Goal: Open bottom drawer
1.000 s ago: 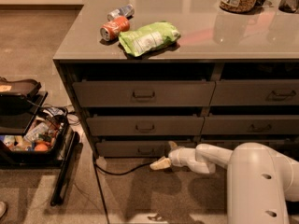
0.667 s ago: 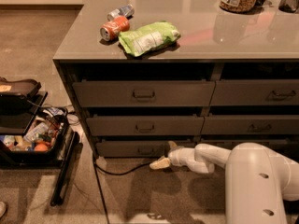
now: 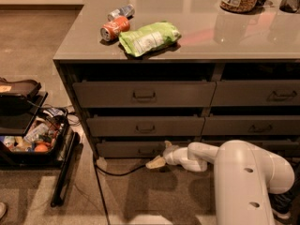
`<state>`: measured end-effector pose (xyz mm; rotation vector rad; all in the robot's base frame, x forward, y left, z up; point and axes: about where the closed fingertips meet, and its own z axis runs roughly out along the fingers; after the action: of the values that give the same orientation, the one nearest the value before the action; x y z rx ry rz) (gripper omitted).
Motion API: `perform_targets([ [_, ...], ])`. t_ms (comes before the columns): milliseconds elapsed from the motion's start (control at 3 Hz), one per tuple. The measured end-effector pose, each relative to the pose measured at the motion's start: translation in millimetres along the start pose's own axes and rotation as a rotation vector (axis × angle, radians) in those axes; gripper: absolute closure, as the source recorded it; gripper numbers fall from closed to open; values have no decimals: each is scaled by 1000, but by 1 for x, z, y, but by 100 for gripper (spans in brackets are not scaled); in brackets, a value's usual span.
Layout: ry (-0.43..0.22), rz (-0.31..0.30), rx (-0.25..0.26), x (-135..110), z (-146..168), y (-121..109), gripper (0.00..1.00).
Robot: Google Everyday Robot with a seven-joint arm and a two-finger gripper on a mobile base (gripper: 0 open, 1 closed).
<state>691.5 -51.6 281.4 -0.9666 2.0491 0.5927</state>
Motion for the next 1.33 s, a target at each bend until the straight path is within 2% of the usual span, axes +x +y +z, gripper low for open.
perform_targets([
  [333, 8, -13, -1, -2, 7, -1, 0],
  [667, 23, 26, -48, 7, 45, -11, 0],
  [1333, 20, 20, -39, 7, 49, -20, 0],
])
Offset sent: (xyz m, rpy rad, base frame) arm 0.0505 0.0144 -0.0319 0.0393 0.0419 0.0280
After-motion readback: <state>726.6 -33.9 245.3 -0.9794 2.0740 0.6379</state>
